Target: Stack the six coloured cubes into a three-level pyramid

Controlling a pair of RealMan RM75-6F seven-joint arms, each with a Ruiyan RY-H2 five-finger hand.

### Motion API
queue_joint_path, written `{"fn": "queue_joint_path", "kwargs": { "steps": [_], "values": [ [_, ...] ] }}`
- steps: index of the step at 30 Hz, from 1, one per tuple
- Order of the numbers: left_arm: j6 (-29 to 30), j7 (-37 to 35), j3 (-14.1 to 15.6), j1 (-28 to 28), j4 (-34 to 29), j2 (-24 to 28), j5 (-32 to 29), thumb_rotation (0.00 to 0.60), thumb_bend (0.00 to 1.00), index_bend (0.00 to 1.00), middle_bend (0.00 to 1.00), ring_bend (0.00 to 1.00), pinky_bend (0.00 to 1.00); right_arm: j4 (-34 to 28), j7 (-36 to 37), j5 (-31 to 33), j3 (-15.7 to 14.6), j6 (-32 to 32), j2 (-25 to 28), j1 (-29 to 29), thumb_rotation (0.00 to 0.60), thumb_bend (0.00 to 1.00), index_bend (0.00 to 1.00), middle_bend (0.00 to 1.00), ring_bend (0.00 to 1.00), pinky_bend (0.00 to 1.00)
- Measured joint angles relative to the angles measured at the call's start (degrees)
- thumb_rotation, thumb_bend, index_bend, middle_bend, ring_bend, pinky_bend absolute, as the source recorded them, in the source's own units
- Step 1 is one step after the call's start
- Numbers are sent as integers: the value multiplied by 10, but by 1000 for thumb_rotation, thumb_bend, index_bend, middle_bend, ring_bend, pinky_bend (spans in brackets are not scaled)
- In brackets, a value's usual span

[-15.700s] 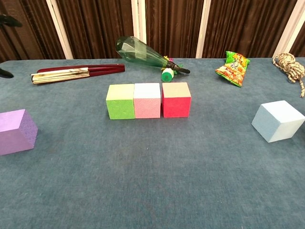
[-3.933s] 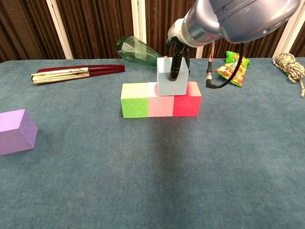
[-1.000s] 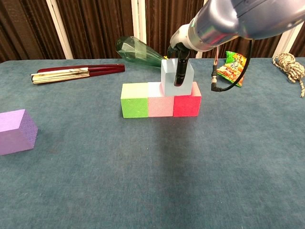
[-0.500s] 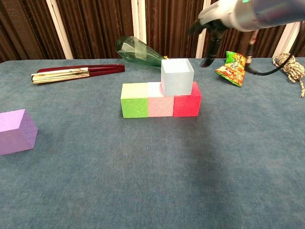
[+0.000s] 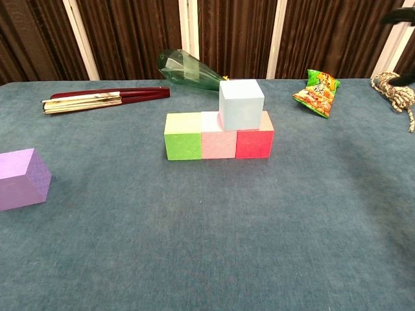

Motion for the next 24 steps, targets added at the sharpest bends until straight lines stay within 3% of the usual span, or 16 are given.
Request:
{"fn": "queue_joint_path", "kwargs": {
  "steps": [7, 15, 24],
  "values": [
    [5, 22, 23, 10, 0, -10, -9, 600, 54, 0, 48, 0, 0, 48, 96, -75, -33, 39, 7, -85, 600, 307, 0, 0, 0, 0],
    [4, 56, 48, 21, 13, -16, -40, 600, 54, 0, 120, 0, 0, 73, 141, -88, -26, 5, -4, -110, 600, 307, 0, 0, 0, 0],
    [-32, 84, 51, 12, 63, -23, -108, 600, 76, 0, 200, 0, 0, 83, 152, -102, -11, -23, -13, -120, 600, 307, 0, 0, 0, 0]
  ]
}}
